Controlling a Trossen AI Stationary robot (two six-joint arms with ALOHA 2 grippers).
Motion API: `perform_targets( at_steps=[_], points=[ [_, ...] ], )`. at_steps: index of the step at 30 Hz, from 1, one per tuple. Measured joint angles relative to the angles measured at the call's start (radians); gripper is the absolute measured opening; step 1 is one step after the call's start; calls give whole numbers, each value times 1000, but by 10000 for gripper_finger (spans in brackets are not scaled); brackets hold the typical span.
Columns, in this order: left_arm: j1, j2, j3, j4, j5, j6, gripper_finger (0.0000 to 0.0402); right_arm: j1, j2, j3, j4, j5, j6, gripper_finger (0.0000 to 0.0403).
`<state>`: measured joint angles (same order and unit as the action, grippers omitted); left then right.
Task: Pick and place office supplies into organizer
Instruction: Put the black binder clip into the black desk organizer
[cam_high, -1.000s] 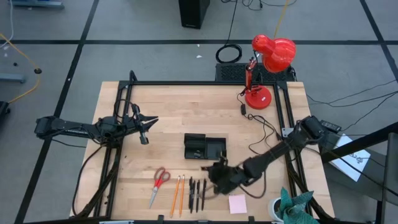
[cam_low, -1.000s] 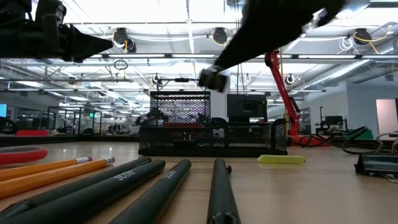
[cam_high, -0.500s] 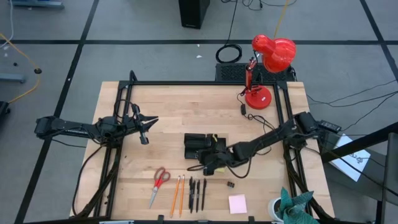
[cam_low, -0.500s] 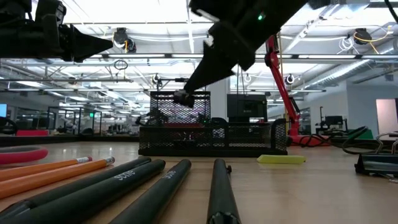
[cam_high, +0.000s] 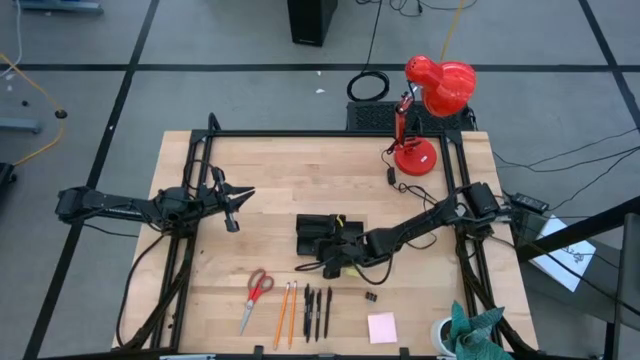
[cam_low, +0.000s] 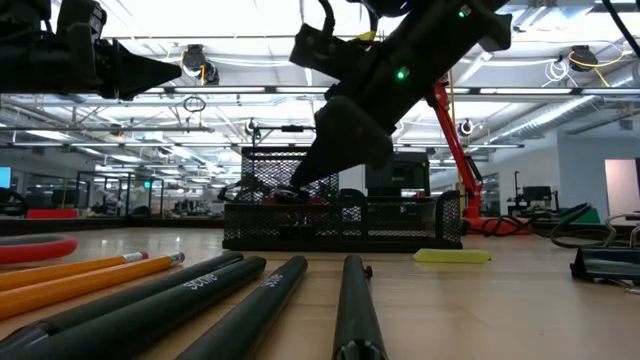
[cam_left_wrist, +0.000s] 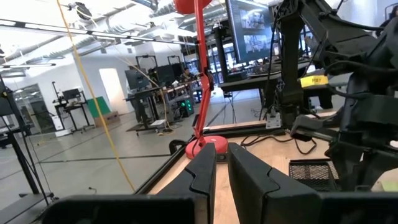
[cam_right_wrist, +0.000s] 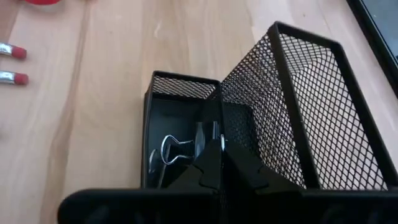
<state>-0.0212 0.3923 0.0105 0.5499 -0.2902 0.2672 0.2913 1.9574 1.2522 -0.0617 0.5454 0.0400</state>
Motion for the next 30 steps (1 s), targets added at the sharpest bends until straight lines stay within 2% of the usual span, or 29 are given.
perform_targets(
  at_steps=[6, 21, 30],
  points=[
    [0, 0, 0, 0, 0, -1, 49, -2, 0, 0, 0, -24, 0, 4],
    [0, 0, 0, 0, 0, -2, 49, -4, -9, 0, -1, -21, 34, 74],
    [0, 0, 0, 0, -1, -2, 49, 79, -161, 0, -34, -23, 19, 97]
  ],
)
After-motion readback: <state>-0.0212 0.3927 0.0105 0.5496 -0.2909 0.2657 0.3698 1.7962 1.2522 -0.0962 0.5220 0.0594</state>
